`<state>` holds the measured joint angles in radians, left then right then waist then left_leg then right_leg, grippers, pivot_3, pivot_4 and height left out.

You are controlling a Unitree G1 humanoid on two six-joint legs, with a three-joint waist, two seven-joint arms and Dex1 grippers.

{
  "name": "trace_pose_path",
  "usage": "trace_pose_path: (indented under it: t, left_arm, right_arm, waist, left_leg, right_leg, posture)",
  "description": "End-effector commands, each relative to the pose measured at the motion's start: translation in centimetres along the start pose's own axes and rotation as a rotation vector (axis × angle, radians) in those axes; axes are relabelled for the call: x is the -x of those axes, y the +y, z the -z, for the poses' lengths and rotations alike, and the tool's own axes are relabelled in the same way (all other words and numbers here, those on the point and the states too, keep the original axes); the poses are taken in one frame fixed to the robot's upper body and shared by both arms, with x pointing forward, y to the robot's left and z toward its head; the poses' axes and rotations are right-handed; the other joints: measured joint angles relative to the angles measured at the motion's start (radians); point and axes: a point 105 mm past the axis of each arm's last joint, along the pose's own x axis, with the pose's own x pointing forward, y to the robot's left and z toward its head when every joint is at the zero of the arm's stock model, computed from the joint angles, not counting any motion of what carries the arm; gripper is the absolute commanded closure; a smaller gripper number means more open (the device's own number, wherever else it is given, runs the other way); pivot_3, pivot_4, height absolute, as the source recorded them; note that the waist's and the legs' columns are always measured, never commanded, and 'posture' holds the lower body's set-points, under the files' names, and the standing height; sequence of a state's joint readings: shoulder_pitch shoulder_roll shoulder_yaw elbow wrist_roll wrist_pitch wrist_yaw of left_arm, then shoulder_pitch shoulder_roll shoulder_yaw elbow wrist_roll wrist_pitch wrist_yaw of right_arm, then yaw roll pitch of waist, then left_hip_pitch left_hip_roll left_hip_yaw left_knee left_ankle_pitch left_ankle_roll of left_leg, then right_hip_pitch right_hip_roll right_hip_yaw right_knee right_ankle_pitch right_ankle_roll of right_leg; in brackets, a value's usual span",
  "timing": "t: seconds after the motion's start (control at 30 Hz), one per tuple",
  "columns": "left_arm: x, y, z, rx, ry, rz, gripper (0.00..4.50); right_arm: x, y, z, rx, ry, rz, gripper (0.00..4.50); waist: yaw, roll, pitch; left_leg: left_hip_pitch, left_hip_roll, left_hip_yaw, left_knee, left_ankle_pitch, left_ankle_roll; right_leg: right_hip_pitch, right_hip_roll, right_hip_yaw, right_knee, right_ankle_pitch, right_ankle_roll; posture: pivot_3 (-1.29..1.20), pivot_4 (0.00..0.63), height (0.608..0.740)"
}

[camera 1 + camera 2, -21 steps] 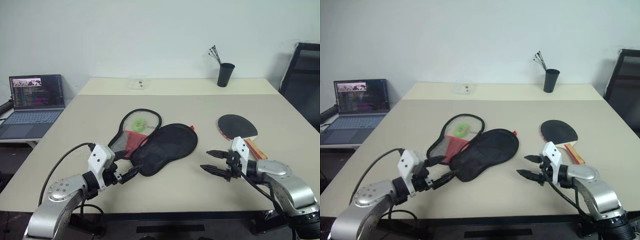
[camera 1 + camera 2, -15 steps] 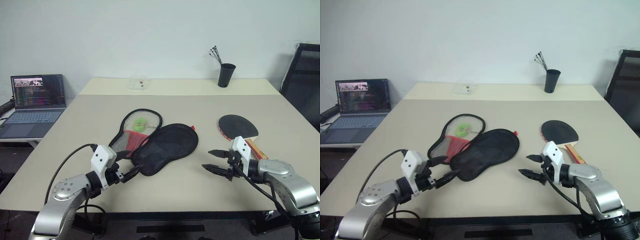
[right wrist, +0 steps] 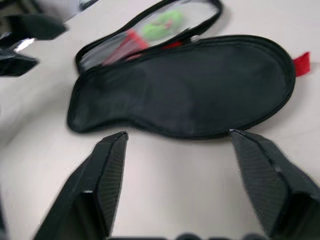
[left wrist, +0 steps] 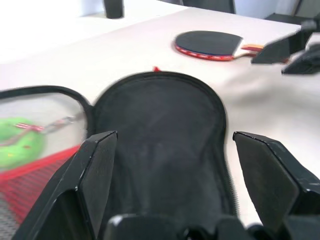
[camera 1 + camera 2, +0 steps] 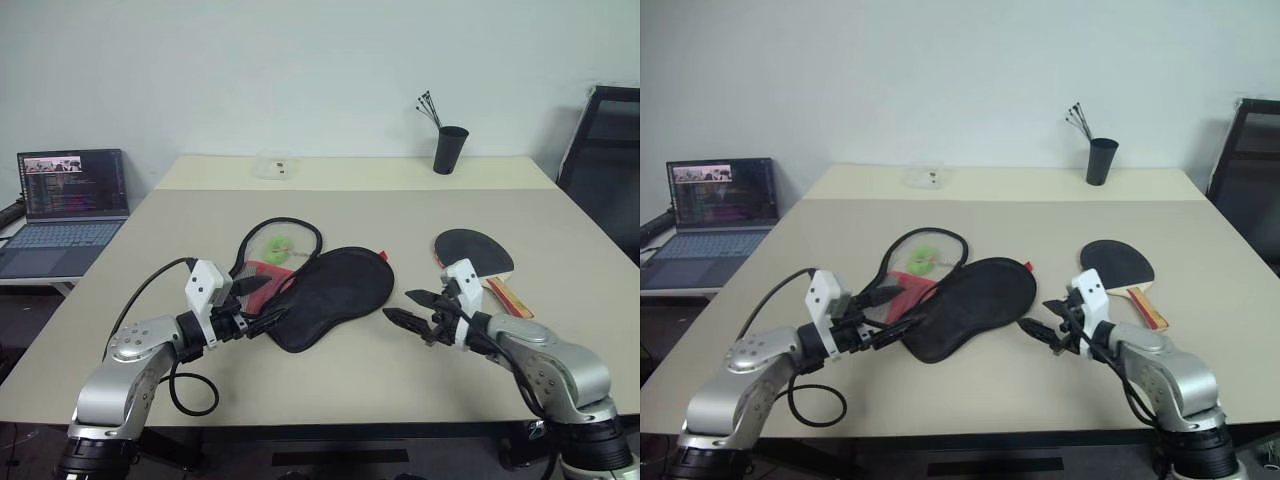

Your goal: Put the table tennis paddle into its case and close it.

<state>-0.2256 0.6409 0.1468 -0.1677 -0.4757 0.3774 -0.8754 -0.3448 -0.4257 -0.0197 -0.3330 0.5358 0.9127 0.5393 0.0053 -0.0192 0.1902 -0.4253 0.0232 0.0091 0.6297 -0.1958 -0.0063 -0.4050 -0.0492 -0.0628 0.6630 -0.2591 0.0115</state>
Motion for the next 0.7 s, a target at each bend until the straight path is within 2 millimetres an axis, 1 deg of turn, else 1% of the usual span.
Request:
trace_pose_path:
  t: [0.03, 0.13, 0.23, 0.33, 0.4, 0.5, 0.6, 0.7]
  left_arm:
    - [-0.2, 0.8, -1.6, -0.025, -0.036, 0.004, 0.45]
    - [-0.1, 1.4, -1.7, -0.033, -0.025, 0.012, 0.45]
    - [-0.1, 2.2, -2.0, -0.056, -0.015, -0.001, 0.45]
    - [0.0, 2.4, -2.2, -0.065, -0.013, -0.003, 0.45]
    - [0.0, 2.5, -2.3, -0.071, -0.012, -0.003, 0.45]
    - [0.0, 2.5, -2.4, -0.077, -0.011, -0.009, 0.45]
    - [0.1, 2.4, -2.4, -0.083, -0.005, -0.012, 0.45]
    - [0.2, 2.5, -2.5, -0.086, -0.004, -0.014, 0.45]
  right_arm:
    - [-0.6, -0.5, -1.0, -0.001, -0.028, 0.052, 0.03]
    - [-1.4, -1.1, -0.4, -0.011, -0.005, 0.117, 0.03]
    - [-2.2, -1.8, -0.2, -0.1, 0.0, 0.16, 0.03]
    - [-2.9, -2.4, 0.2, -0.153, 0.018, 0.198, 0.03]
    - [-3.3, -2.4, 0.4, -0.186, 0.03, 0.202, 0.03]
    - [-4.5, -1.5, 0.3, -0.243, 0.024, 0.164, 0.03]
    - [-5.7, -0.7, 0.4, -0.242, 0.039, 0.139, 0.03]
    - [-7.0, 0.8, 0.1, -0.253, 0.037, 0.086, 0.03]
  waist:
    - [0.0, 0.0, 0.0]
    - [-0.001, 0.0, 0.0]
    - [-0.004, 0.0, 0.0]
    - [-0.005, 0.0, 0.0]
    - [-0.006, 0.0, 0.0]
    - [-0.006, 0.0, 0.0]
    - [-0.008, 0.0, 0.0]
    - [-0.008, 0.0, 0.0]
  left_leg:
    - [0.0, 0.0, 0.0, 0.0, 0.0, 0.0]
    - [0.0, 0.0, 0.0, 0.0, 0.0, 0.0]
    - [0.0, 0.001, 0.001, 0.0, 0.0, 0.0]
    - [0.0, 0.003, 0.001, 0.0, 0.0, 0.0]
    - [0.0, 0.004, 0.001, 0.0, 0.0, 0.0]
    - [0.0, 0.006, 0.001, 0.0, 0.0, 0.0]
    - [0.0, 0.007, 0.001, 0.0, 0.0, 0.0]
    - [0.0, 0.007, 0.001, 0.0, 0.0, 0.0]
  right_leg:
    - [0.0, 0.0, 0.0, 0.0, 0.0, 0.0]
    - [0.0, 0.004, 0.0, 0.0, 0.0, 0.0]
    - [0.0, 0.005, 0.001, 0.0, 0.0, 0.0]
    - [-0.001, 0.007, 0.002, 0.0, 0.001, -0.002]
    - [-0.001, 0.009, 0.002, 0.0, 0.002, -0.003]
    - [-0.001, 0.01, 0.002, 0.0, 0.002, -0.004]
    - [-0.002, 0.012, 0.003, 0.001, 0.003, -0.005]
    - [-0.002, 0.012, 0.003, 0.0, 0.003, -0.005]
  posture:
    - [0.0, 0.15, 0.74]
    - [0.0, 0.15, 0.74]
    - [0.0, 0.15, 0.74]
    - [0.0, 0.15, 0.74]
    - [0.0, 0.15, 0.74]
    - [0.0, 0.15, 0.74]
    - [0.0, 0.15, 0.74]
    - [0.0, 0.15, 0.74]
